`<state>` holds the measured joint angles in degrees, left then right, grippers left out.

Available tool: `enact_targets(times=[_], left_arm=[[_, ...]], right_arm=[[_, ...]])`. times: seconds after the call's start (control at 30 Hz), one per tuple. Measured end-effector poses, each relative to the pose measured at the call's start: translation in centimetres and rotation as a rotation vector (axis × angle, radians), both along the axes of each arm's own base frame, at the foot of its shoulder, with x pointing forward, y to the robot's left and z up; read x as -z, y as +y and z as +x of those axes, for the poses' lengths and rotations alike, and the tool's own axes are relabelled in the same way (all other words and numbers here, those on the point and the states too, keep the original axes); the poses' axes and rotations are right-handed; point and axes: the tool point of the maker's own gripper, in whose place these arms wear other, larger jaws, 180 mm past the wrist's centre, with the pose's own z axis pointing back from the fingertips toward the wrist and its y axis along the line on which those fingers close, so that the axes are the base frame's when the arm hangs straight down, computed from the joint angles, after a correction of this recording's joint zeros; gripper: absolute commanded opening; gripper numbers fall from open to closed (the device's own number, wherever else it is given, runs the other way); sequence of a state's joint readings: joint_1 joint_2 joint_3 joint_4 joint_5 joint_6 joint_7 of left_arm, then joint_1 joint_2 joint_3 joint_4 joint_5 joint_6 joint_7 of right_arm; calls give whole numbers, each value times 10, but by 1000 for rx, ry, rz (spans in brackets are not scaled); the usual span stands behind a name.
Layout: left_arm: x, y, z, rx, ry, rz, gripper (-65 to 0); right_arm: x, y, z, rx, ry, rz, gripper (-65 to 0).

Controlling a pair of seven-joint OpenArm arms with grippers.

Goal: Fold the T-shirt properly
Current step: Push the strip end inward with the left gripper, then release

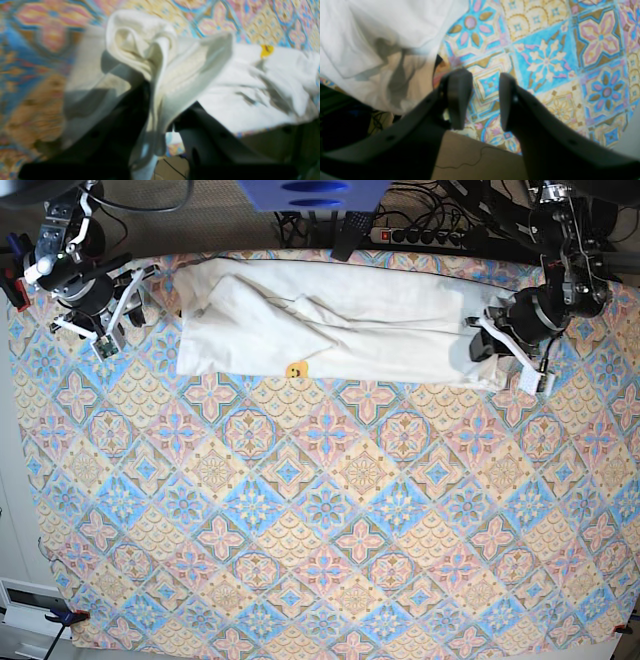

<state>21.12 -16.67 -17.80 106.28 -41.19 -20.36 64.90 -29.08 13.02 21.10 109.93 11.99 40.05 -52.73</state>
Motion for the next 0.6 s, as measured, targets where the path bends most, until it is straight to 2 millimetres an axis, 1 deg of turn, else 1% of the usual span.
enact_targets(times=[0.07, 0.2, 0.33, 0.4, 0.47, 0.53, 0.57, 0.6], left_arm=[[2, -12, 0, 29, 4, -14, -643], [7, -25, 1, 26, 11, -50, -643], [30, -24, 4, -5, 65, -49, -643], [36, -22, 3, -12, 81, -46, -643], [37, -21, 2, -13, 85, -41, -643], [35, -24, 7, -13, 57, -46, -632], [33, -27, 10, -4, 41, -48, -617], [33, -31, 10, 16, 40, -48, -587]], right_arm=[[0, -1, 0, -1, 0, -3, -447], [0, 0, 0, 0, -1, 1, -447], [0, 0, 0, 0, 1, -1, -447], [0, 0, 0, 0, 1, -1, -447], [0, 0, 0, 1, -2, 0, -447], [0, -1, 0, 2, -2, -1, -447], [0, -1, 0, 2, 0, -3, -447], [0, -1, 0, 2, 0, -2, -447]])
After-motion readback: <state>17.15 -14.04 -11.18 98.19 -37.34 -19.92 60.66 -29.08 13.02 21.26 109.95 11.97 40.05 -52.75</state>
